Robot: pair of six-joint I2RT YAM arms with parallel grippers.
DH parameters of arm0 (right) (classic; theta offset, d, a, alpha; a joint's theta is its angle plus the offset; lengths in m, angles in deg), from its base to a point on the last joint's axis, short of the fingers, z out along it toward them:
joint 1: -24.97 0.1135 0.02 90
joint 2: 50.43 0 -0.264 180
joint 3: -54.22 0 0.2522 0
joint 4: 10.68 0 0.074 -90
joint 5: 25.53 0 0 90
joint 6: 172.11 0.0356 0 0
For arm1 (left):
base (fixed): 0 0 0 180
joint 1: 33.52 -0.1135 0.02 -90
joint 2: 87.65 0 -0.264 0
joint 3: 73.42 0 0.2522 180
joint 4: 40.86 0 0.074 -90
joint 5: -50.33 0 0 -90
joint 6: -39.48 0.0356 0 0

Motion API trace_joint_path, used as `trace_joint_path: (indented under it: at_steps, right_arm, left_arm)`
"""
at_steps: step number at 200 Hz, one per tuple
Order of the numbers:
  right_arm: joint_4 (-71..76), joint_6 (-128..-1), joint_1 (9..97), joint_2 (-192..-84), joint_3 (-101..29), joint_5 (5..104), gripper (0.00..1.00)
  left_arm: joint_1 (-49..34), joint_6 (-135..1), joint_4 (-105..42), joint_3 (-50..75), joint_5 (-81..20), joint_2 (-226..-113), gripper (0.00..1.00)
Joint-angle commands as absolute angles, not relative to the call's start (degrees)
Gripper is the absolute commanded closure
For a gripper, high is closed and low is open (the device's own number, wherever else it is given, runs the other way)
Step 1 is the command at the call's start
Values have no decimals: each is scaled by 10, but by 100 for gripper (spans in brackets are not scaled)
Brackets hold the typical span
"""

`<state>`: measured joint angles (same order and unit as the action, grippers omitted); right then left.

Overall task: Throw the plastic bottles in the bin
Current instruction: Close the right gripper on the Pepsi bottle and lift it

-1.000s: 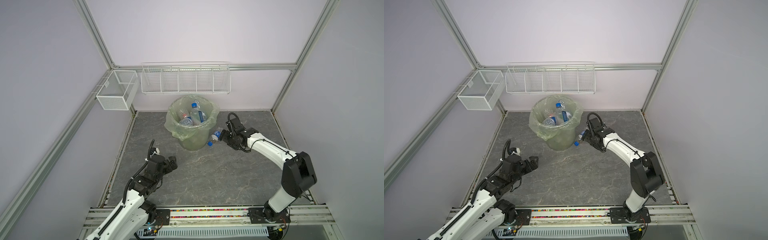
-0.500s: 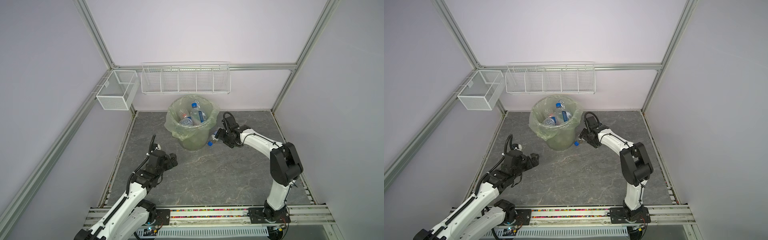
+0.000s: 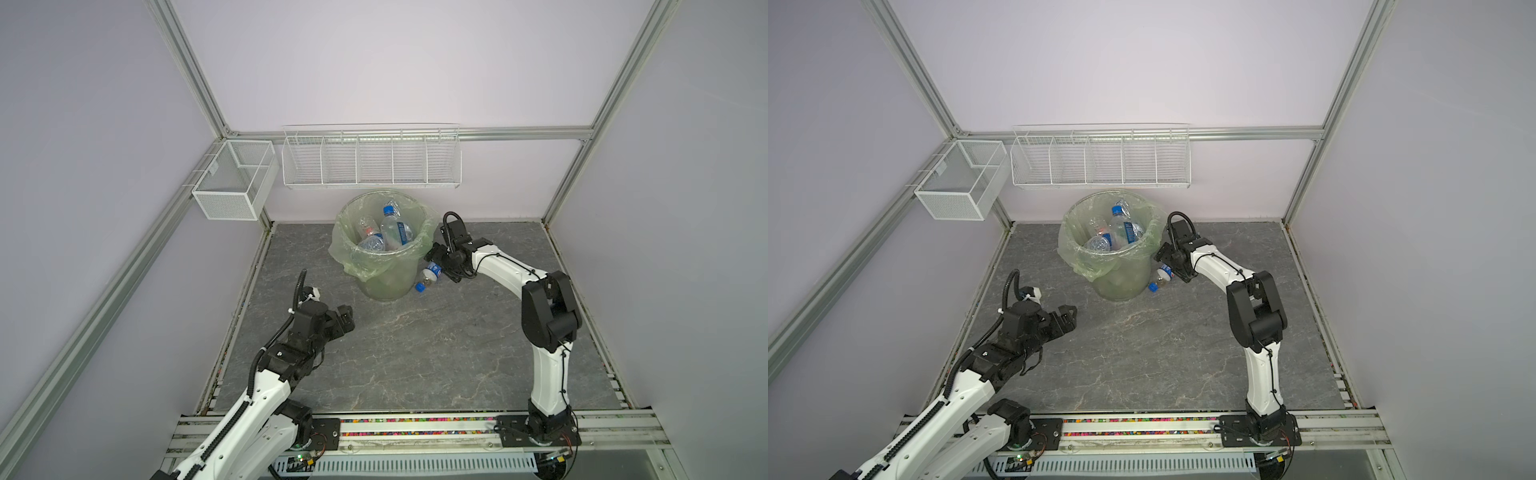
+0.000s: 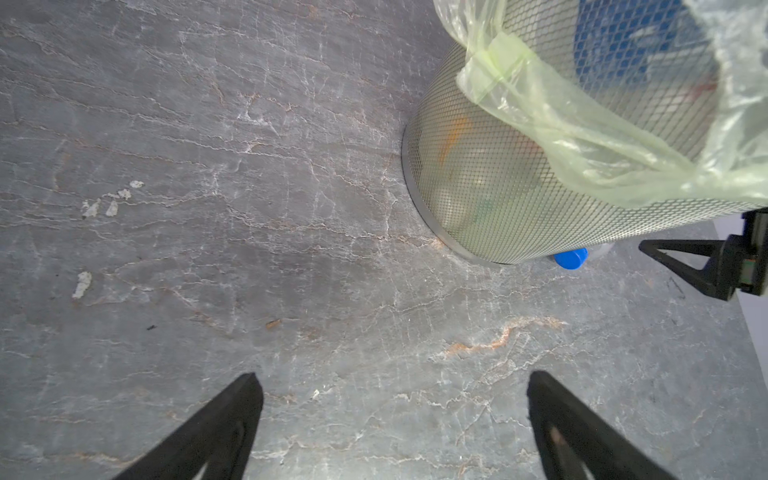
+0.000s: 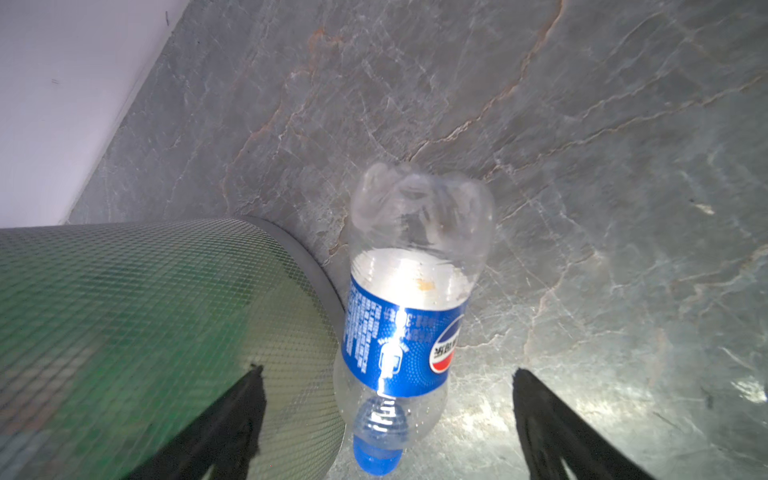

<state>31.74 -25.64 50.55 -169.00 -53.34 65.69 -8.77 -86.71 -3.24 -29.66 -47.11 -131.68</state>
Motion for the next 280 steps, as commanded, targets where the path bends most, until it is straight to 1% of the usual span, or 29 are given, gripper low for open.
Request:
trace_joint_path:
  at_steps: [1,26,50,70,97,142,157,171,194,210,230,255,280]
  right_arm:
    - [333,-230,505,-1706,-546,657,3]
    - [328,-219,506,-1708,-530,667,0]
    - [323,-222,506,-1712,-528,662,1]
    - [304,-227,506,-1716,-523,655,6]
    - [303,-225,506,-1730,-528,655,18]
    - [291,-222,506,-1744,-522,648,22]
    - [278,-219,506,-1745,-516,646,26]
    - [260,-216,506,-1744,-505,643,33]
    - [247,-213,505,-1740,-495,645,38]
    - [246,-215,504,-1740,-492,642,44]
    - [243,-217,503,-1730,-479,640,54]
    - [198,-214,503,-1682,-421,644,54]
    - [199,-230,503,-1635,-391,642,54]
  left_arm:
    - [-92,-873,-35,-309,-466,-1312,1]
    - [-92,-874,-31,-301,-459,-1315,1]
    - [-91,-876,-29,-300,-454,-1312,1]
    - [-91,-876,-28,-303,-458,-1312,1]
    - [-91,-878,-19,-304,-459,-1292,1]
    - [-91,-877,-15,-312,-467,-1275,1]
    - [-92,-876,-12,-312,-470,-1275,1]
    - [-91,-876,-11,-311,-470,-1275,1]
    - [-92,-877,-12,-313,-470,-1276,0]
    - [-92,-877,-15,-313,-469,-1276,1]
    - [-92,-876,-14,-309,-469,-1279,1]
    - [-91,-878,-9,-303,-469,-1280,1]
    - [-92,-881,-5,-300,-472,-1279,1]
